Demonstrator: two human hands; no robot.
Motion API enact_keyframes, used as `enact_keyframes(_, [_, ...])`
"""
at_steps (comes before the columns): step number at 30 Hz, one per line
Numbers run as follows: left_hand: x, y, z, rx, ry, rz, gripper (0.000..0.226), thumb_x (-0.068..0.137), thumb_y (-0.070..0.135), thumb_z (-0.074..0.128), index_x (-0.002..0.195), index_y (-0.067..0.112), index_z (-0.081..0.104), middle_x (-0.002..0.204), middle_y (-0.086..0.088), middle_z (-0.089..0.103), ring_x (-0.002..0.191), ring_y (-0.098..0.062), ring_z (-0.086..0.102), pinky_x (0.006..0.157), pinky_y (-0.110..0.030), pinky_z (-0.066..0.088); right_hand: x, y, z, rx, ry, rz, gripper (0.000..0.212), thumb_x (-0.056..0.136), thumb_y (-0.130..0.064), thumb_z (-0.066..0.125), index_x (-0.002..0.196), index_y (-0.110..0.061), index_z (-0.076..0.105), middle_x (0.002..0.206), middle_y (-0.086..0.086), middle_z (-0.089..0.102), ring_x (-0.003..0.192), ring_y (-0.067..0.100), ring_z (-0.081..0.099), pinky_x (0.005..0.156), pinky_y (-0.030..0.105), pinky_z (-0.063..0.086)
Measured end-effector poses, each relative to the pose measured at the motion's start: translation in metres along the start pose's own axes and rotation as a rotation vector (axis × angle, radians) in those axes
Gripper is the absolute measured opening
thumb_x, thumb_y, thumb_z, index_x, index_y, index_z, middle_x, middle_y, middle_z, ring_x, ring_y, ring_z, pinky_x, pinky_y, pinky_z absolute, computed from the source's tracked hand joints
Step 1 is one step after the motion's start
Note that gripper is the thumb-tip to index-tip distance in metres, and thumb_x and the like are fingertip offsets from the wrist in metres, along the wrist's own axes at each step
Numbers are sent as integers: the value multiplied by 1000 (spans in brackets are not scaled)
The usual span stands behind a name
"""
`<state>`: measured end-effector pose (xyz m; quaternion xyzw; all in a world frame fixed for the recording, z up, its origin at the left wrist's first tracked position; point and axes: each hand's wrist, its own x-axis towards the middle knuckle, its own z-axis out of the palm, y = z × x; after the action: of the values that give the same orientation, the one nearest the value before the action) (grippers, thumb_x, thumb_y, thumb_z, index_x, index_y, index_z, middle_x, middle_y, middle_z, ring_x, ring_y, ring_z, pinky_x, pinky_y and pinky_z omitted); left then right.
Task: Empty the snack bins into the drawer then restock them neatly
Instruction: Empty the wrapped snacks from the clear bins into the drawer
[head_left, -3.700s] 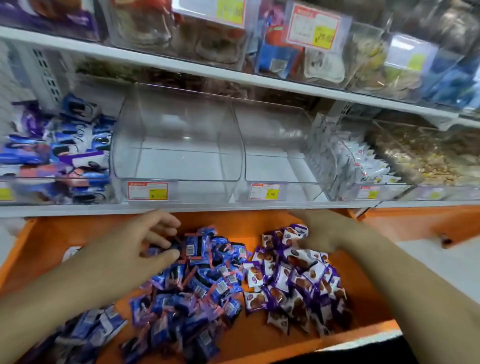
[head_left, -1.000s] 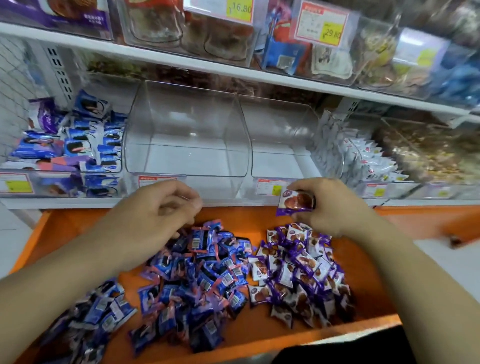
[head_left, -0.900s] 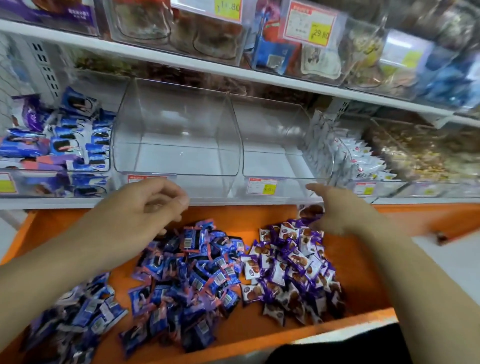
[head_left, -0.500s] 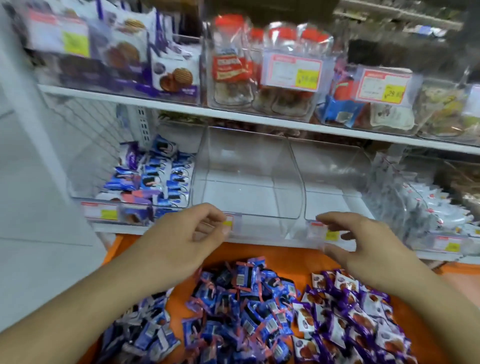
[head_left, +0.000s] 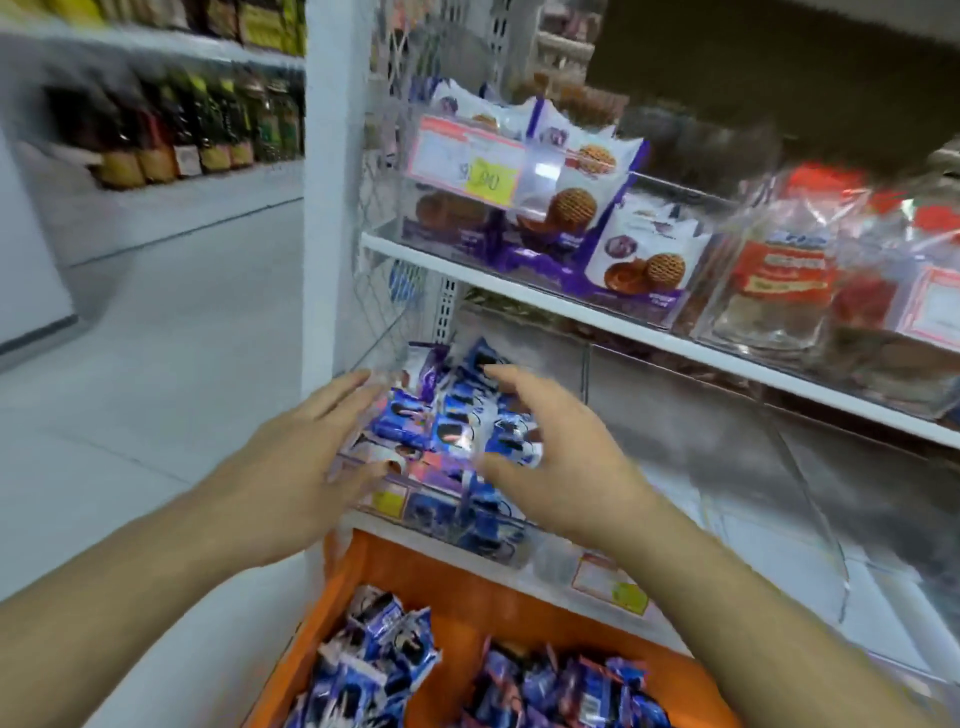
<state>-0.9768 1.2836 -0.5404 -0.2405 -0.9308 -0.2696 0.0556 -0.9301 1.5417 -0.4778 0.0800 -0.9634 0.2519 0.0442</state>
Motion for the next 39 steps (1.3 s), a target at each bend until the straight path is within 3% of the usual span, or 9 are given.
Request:
enact_keyframes(5, [2,-5,3,-113,18,-48,78,99,46,60,162,41,15,157,38,7,137,22,7,98,10,-3,121,1,60,-1,-193,54,123,76,-47,91,166,-39,7,167,5,24,155,24,25,109,24,29])
enact_keyframes(9, [0,-11,4,-181,33,-42,75,100,53,56,161,49,13,160,42,2,138,23,12,106,-1,11,159,19,89,9,-345,170,142,64,-48,99,163,-51,-3,174,3,-11,161,27,4,123,39,24])
enact_keyframes(12, [-2,-13,4,-183,32,-33,74,100,55,53,160,51,11,162,41,6,144,16,19,111,-12,20,164,33,108,-22,-313,155,141,56,-45,101,162,-51,8,171,2,12,155,28,25,124,39,33])
enact_keyframes(15, [-1,-16,3,-188,21,-28,72,101,53,53,161,51,12,162,40,7,137,21,15,104,-2,11,163,41,115,-19,-219,122,129,49,-49,101,156,-53,28,155,-2,38,138,22,46,115,38,44])
enact_keyframes(19, [-1,-22,3,-199,-5,-19,71,102,52,52,160,52,11,160,43,5,132,26,11,93,7,7,161,42,112,-49,-191,85,115,45,-57,96,145,-53,38,139,-2,47,127,21,50,109,40,48])
enact_keyframes(23, [-4,-23,1,-233,-13,5,69,102,47,55,158,53,15,153,47,9,121,39,12,89,12,9,160,34,110,-70,-223,160,111,47,-55,95,138,-50,32,127,1,43,118,24,48,103,45,49])
enact_keyframes(29, [-7,-25,1,-233,3,1,69,102,46,55,159,53,16,162,41,8,136,22,16,98,2,10,160,24,111,-100,-248,236,112,43,-63,91,135,-56,28,121,7,53,121,29,40,104,47,45])
enact_keyframes(32, [-7,-26,1,-232,-7,3,68,102,46,55,158,53,17,161,42,9,135,21,17,95,3,12,158,27,111,-64,-220,221,111,34,-66,91,127,-65,31,119,3,60,119,29,49,104,48,47])
enact_keyframes(39, [-6,-31,5,-206,-20,11,66,102,43,57,156,56,21,152,52,6,128,35,10,91,10,7,152,24,98,235,-179,112,92,62,-13,97,130,-37,41,103,2,68,84,16,72,72,30,62])
